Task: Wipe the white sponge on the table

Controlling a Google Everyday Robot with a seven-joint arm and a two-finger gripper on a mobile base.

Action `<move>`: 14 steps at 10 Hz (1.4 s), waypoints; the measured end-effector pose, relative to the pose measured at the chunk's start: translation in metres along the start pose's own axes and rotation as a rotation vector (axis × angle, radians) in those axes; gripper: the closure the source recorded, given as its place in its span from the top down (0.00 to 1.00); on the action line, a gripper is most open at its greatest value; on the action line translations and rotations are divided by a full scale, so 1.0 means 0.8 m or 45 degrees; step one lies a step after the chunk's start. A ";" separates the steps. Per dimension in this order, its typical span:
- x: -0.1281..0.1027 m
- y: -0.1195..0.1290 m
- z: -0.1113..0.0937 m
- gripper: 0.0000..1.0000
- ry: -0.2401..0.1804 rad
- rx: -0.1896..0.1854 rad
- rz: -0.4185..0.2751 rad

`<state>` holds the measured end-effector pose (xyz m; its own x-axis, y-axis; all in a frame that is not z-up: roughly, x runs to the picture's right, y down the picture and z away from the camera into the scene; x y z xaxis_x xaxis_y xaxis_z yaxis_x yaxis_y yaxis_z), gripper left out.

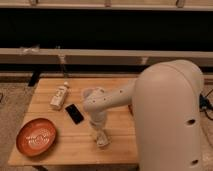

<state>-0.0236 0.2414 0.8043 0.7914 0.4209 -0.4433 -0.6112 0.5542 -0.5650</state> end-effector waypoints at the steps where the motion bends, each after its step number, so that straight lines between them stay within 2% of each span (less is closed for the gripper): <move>1: 0.013 -0.009 -0.001 0.56 -0.007 -0.007 0.043; 2: 0.021 -0.015 -0.002 0.66 -0.012 -0.010 0.077; 4: 0.032 -0.024 -0.001 0.79 -0.009 -0.003 0.125; 8: 0.031 -0.036 -0.003 0.80 -0.027 0.042 0.123; 12: 0.041 -0.070 -0.022 0.80 -0.105 0.036 0.114; 14: 0.039 -0.079 -0.033 0.80 -0.120 0.019 0.085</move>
<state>0.0393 0.2009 0.8079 0.7465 0.5228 -0.4117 -0.6631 0.5327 -0.5258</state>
